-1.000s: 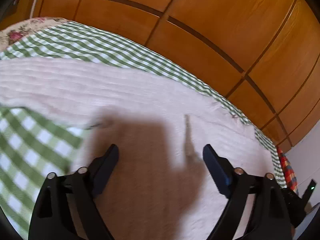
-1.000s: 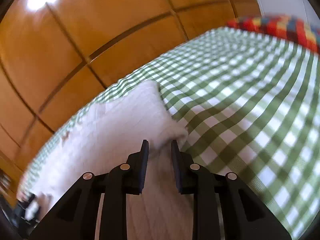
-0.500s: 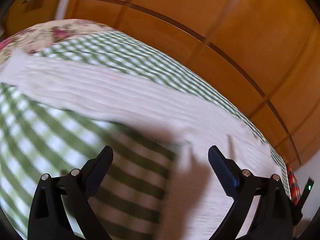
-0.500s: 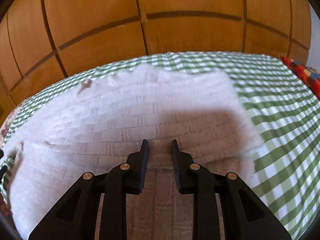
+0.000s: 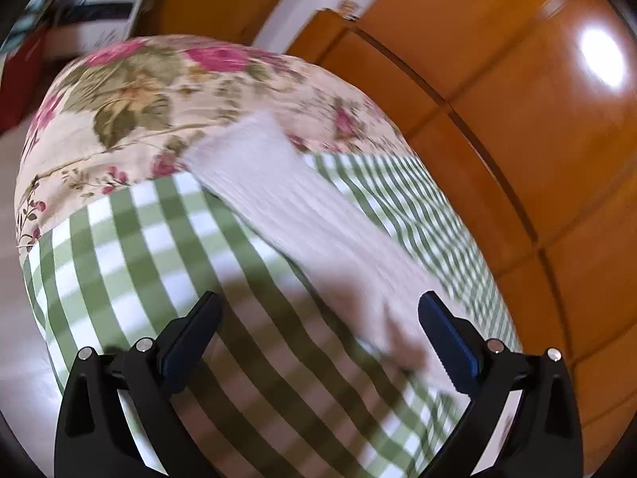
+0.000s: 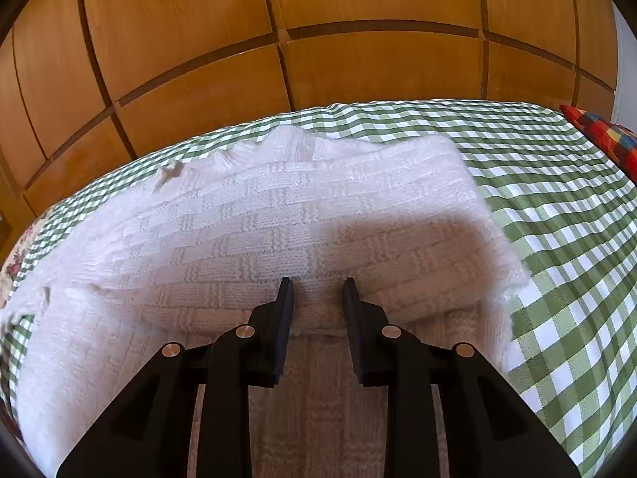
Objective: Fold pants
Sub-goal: 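Grasp the other sleeve cuff with the left tool and lift it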
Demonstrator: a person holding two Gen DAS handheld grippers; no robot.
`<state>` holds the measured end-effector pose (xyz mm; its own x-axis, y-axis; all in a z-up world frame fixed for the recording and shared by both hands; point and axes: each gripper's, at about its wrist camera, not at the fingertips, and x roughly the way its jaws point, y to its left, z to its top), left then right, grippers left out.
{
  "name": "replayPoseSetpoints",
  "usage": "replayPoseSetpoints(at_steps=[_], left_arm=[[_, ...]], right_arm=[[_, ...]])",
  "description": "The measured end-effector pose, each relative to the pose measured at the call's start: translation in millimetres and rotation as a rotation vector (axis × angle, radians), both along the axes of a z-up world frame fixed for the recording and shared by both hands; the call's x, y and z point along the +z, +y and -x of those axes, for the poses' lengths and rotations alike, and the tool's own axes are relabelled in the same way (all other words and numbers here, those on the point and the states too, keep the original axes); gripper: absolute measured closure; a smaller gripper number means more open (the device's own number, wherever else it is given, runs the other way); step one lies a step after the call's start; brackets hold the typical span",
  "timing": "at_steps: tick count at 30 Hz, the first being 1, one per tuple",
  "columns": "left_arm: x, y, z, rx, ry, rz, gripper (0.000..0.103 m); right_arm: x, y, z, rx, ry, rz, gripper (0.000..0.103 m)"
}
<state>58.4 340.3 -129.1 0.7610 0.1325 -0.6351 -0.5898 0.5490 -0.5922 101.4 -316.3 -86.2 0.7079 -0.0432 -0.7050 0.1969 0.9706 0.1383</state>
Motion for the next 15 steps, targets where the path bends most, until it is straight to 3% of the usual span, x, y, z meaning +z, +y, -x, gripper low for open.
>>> replayPoseSetpoints(at_steps=[7, 11, 14, 15], left_arm=[[-6, 30, -7, 0.056, -0.052, 0.070, 0.008], [-8, 43, -14, 0.078, -0.018, 0.049, 0.037], [-10, 52, -23, 0.073, 0.000, 0.040, 0.052], [-10, 55, -26, 0.061, 0.005, 0.046, 0.073]], right_arm=[[0, -1, 0, -0.001, -0.002, -0.002, 0.078], [0, -1, 0, -0.001, -0.003, -0.001, 0.078], [0, -1, 0, -0.001, -0.003, 0.000, 0.079], [0, -1, 0, -0.001, -0.003, 0.001, 0.078]])
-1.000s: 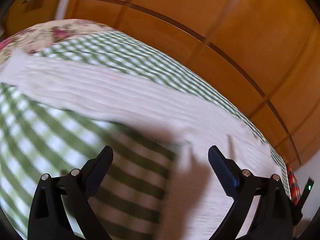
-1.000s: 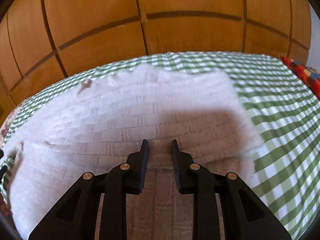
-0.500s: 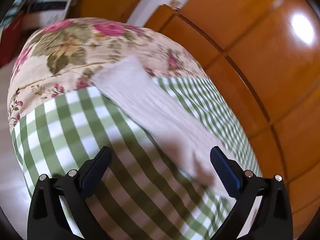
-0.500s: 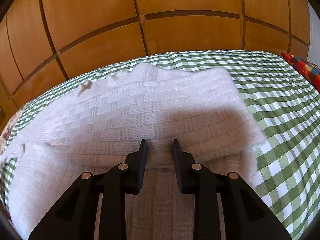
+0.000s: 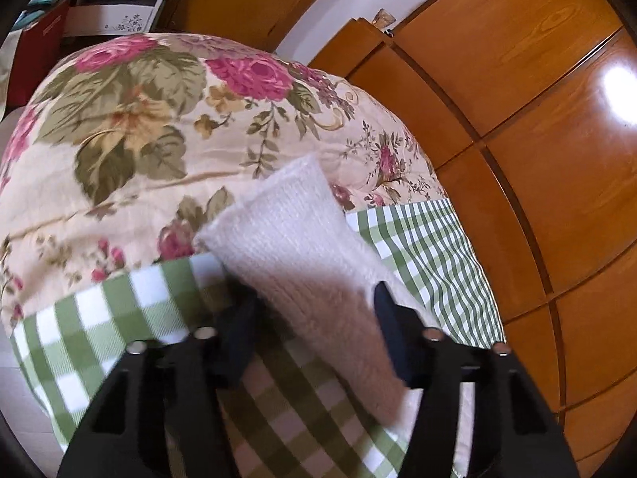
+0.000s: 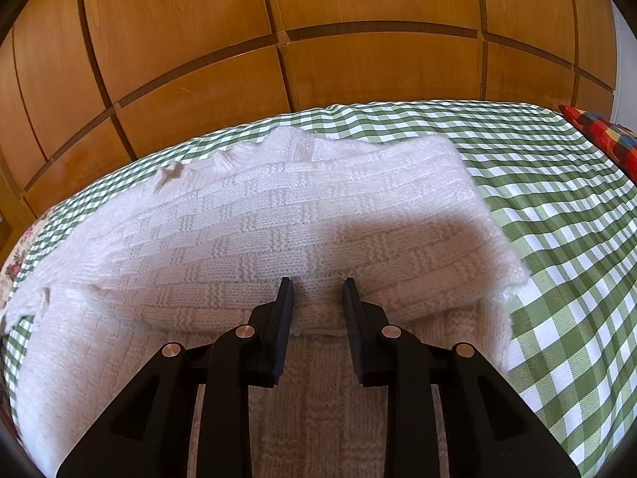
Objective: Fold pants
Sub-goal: 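Grasp the other sleeve cuff with the left tool and lift it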
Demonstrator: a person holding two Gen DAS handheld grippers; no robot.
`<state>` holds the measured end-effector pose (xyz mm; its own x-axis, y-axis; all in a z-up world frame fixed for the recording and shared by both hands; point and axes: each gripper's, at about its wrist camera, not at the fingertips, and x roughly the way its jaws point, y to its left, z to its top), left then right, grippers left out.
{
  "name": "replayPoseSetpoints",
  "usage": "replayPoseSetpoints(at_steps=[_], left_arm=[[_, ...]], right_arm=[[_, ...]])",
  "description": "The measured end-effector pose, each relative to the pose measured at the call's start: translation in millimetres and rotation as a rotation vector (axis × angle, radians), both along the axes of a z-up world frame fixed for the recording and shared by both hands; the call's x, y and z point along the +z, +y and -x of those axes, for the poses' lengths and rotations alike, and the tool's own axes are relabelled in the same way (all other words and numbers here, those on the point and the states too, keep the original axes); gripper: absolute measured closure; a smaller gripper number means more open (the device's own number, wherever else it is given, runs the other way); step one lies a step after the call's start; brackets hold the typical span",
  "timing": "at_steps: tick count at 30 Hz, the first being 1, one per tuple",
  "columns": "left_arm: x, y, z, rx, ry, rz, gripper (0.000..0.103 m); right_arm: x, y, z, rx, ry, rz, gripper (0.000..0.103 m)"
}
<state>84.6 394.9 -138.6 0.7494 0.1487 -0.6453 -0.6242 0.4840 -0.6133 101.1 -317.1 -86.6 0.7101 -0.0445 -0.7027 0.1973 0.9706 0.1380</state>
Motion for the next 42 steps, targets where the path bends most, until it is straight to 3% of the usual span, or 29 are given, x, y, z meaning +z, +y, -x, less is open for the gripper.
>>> replayPoseSetpoints(at_steps=[1, 2, 5, 11, 17, 21, 26, 33, 42], left_arm=[[0, 1, -3, -0.016, 0.006, 0.010, 0.089], [0, 2, -8, -0.035, 0.023, 0.023, 0.095], [15, -6, -11, -0.043, -0.012, -0.010, 0.096], [68, -52, -28, -0.158, -0.133, -0.106, 0.096], [114, -132, -53, -0.366, -0.237, -0.168, 0.096], [124, -189, -68, -0.487, -0.251, -0.182, 0.096], [122, -260, -76, -0.637, -0.236, -0.199, 0.096], [94, -365, -86, -0.834, -0.152, -0.240, 0.096], [66, -442, -91, -0.981, -0.076, -0.333, 0.096]], right_arm=[[0, 0, 0, 0.000, 0.001, -0.001, 0.078], [0, 0, 0, 0.001, 0.001, -0.001, 0.078], [0, 0, 0, 0.000, -0.001, -0.003, 0.078], [0, -1, 0, -0.002, -0.005, -0.012, 0.078], [0, -3, 1, -0.002, -0.011, -0.026, 0.078], [0, -5, 2, 0.000, -0.014, -0.033, 0.078], [-1, -8, 3, 0.001, -0.022, -0.056, 0.078], [-1, -9, 3, 0.002, -0.026, -0.069, 0.078], [-2, -10, 4, 0.001, -0.027, -0.072, 0.078]])
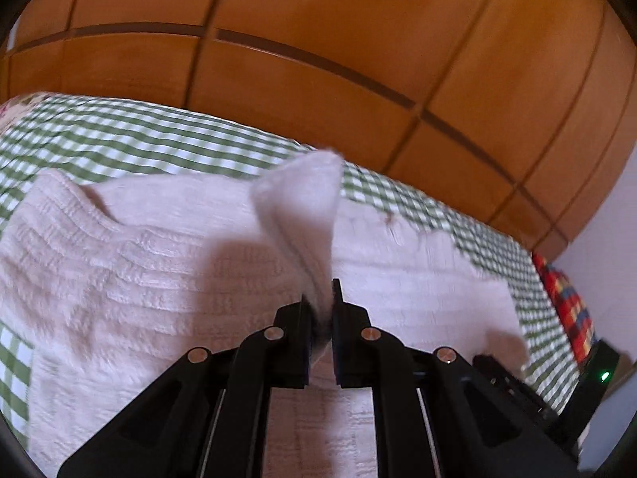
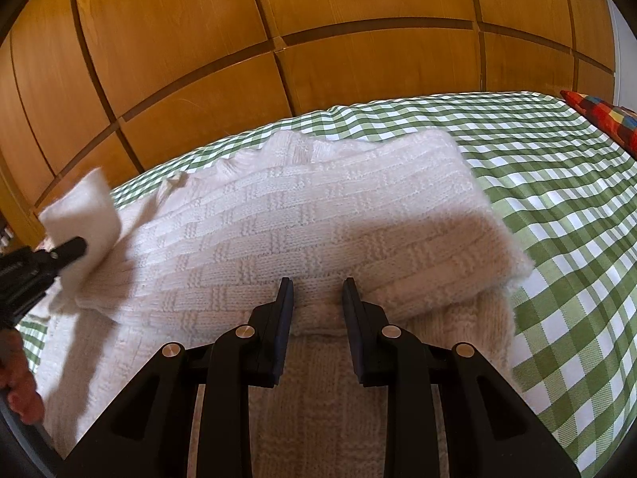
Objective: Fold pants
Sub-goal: 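Grasp the other sleeve cuff with the left tool and lift it, then fold the held sleeve and side across the sweater body with the left tool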
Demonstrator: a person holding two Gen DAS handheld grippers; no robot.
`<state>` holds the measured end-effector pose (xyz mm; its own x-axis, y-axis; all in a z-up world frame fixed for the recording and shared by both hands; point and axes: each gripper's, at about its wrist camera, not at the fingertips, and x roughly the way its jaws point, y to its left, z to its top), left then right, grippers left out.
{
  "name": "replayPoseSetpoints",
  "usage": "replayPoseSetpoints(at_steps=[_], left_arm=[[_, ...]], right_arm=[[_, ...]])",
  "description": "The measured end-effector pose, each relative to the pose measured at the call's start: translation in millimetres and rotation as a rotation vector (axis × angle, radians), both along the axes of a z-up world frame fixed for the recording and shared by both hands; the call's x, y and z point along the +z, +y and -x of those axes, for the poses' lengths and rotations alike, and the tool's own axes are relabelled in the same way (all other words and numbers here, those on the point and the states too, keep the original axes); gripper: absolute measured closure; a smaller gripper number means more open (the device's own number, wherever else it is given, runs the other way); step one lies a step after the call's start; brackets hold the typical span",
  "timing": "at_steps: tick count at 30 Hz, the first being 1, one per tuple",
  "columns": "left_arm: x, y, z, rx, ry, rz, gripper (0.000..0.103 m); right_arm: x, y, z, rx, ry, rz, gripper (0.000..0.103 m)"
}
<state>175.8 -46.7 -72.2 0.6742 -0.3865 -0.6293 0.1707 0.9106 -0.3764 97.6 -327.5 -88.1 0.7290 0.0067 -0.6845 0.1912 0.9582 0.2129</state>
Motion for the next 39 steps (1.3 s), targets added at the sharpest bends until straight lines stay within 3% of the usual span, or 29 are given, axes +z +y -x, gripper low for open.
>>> replayPoseSetpoints(at_steps=[2, 4, 5, 6, 13, 16, 18, 20, 22, 26, 29, 33, 34, 36, 39], left_arm=[[-5, -7, 0, -0.020, -0.001, -0.031, 0.095], [-11, -12, -1, -0.040, 0.010, -0.058, 0.082], [-12, -12, 0, -0.046, 0.011, -0.056, 0.061], [-12, -8, 5, -0.057, 0.002, -0.036, 0.050], [-1, 26, 42, -0.040, -0.080, -0.052, 0.033], [2, 55, 64, 0.021, -0.135, -0.112, 0.032], [0, 81, 74, 0.104, -0.145, -0.157, 0.031], [-4, 103, 77, 0.177, -0.130, -0.161, 0.032], [-13, 129, 78, 0.275, -0.083, -0.146, 0.033], [-32, 158, 74, 0.376, 0.016, -0.089, 0.038], [-45, 165, 73, 0.391, 0.038, -0.030, 0.038], [-50, 175, 77, 0.387, 0.028, 0.037, 0.038], [-50, 174, 77, 0.385, 0.030, 0.031, 0.038], [-49, 172, 77, 0.395, 0.042, -0.006, 0.037], [-48, 173, 76, 0.410, 0.050, -0.042, 0.033]], right_arm=[[0, 0, 0, 0.000, 0.000, 0.000, 0.078], [0, 0, 0, 0.000, -0.001, -0.002, 0.078], [0, -1, 0, 0.000, -0.001, -0.004, 0.078], [0, -1, 0, 0.000, -0.001, -0.005, 0.078], [0, -2, 0, 0.003, -0.001, -0.012, 0.078], [3, -3, 0, 0.006, 0.001, -0.021, 0.077], [12, 1, 1, 0.032, -0.008, -0.022, 0.057], [24, 12, 6, 0.070, -0.050, -0.006, 0.052], [36, 27, 5, 0.144, -0.081, -0.042, 0.052], [35, 52, -19, 0.245, -0.015, -0.224, 0.052], [20, 66, -42, 0.279, 0.056, -0.341, 0.052], [2, 71, -65, 0.224, 0.094, -0.465, 0.053], [0, 71, -68, 0.213, 0.095, -0.488, 0.056], [-4, 76, -76, 0.211, 0.107, -0.513, 0.081], [11, 85, -84, 0.231, 0.087, -0.474, 0.095]])
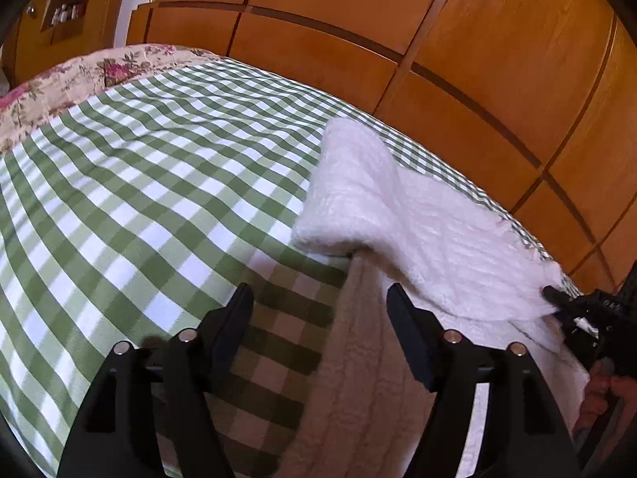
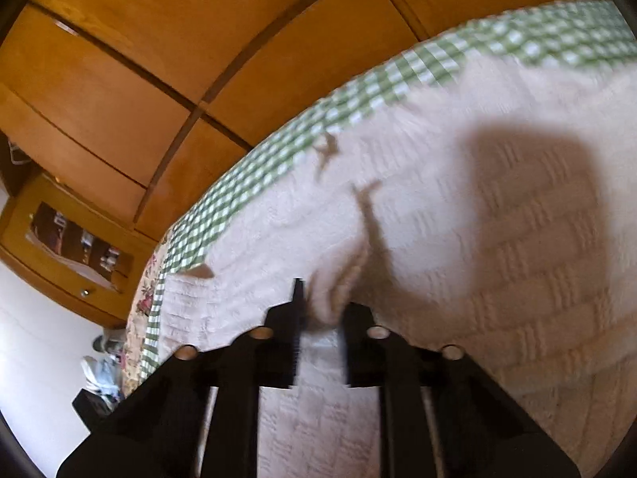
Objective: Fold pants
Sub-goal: 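Fold the held sleeve and side across the sweater body with the left tool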
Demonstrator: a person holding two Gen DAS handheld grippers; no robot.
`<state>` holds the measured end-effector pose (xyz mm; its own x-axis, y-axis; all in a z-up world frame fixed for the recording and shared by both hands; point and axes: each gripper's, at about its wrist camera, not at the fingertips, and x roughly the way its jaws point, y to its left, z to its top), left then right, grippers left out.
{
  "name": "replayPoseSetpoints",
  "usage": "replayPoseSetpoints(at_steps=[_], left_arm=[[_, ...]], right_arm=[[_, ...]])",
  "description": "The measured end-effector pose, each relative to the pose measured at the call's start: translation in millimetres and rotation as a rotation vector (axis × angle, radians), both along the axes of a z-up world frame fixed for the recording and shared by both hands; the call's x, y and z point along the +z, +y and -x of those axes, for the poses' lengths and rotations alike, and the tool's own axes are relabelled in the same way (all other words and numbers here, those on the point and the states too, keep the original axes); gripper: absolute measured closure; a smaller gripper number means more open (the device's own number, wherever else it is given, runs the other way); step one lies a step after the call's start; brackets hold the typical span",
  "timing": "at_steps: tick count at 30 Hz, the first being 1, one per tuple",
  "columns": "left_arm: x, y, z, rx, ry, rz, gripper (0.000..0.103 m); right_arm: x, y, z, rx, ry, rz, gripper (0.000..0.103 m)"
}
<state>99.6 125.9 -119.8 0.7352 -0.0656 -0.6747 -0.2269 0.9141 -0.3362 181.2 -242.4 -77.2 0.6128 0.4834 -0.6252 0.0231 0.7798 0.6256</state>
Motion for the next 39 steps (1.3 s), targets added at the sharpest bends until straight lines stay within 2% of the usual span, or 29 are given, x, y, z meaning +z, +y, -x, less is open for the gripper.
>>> replayPoseSetpoints(at_steps=[4, 6, 9, 10, 11, 13, 14, 15, 16, 17, 21, 22, 23, 24, 25, 26, 31, 33, 36, 39], left_arm=[[0, 3, -11, 0.001, 0.046, -0.056, 0.032], [-1, 0, -25, -0.006, 0.085, -0.084, 0.032], [2, 0, -42, -0.001, 0.105, -0.090, 0.031], [2, 1, -45, 0.007, 0.106, -0.087, 0.031], [2, 3, -47, 0.013, 0.104, -0.079, 0.030], [-2, 6, -46, 0.012, 0.095, -0.063, 0.029], [-2, 6, -45, 0.011, 0.086, -0.056, 0.028], [-2, 7, -44, 0.009, 0.078, -0.046, 0.027], [-1, 9, -44, 0.009, 0.072, -0.034, 0.027], [-1, 10, -44, 0.013, 0.068, -0.026, 0.027], [0, 17, -50, 0.047, 0.057, -0.002, 0.026], [-1, 16, -49, 0.047, 0.056, 0.001, 0.025], [-3, 16, -49, 0.045, 0.053, 0.000, 0.025], [-4, 16, -48, 0.044, 0.048, 0.001, 0.024], [-4, 16, -47, 0.044, 0.043, 0.003, 0.024], [-3, 17, -47, 0.045, 0.043, 0.006, 0.024], [3, 20, -51, 0.058, 0.046, -0.027, 0.023], [-1, 19, -55, 0.051, 0.057, -0.025, 0.021], [-4, 15, -56, 0.044, 0.067, -0.043, 0.021], [-3, 13, -51, 0.032, 0.071, -0.034, 0.021]], right_arm=[[43, -14, 3, -0.057, -0.147, 0.033, 0.097], [56, -24, 3, -0.083, -0.180, 0.060, 0.097], [53, -40, 2, -0.105, -0.157, 0.064, 0.097], [46, -45, 3, -0.096, -0.127, 0.012, 0.097], [41, -48, 5, -0.076, -0.109, -0.031, 0.097], [30, -42, 10, -0.016, -0.054, -0.017, 0.093], [27, -38, 13, 0.004, -0.039, 0.006, 0.072], [23, -33, 16, 0.018, -0.032, 0.026, 0.039], [21, -33, 21, 0.019, -0.037, 0.029, 0.031], [18, -30, 22, 0.025, -0.040, 0.024, 0.031], [2, -11, 11, 0.058, 0.028, 0.018, 0.054], [-3, -5, 8, 0.068, 0.038, 0.006, 0.056], [-5, 1, 5, 0.068, 0.039, 0.010, 0.064], [-9, 11, 1, 0.074, 0.040, 0.019, 0.081], [-12, 18, -2, 0.087, 0.046, 0.022, 0.092], [-15, 23, -6, 0.094, 0.051, 0.029, 0.097], [30, 8, -2, -0.021, -0.110, 0.150, 0.098], [40, -9, -3, -0.070, -0.135, 0.223, 0.098], [31, -27, -6, -0.076, -0.100, 0.229, 0.098], [6, -39, -7, -0.070, -0.036, 0.197, 0.098]])
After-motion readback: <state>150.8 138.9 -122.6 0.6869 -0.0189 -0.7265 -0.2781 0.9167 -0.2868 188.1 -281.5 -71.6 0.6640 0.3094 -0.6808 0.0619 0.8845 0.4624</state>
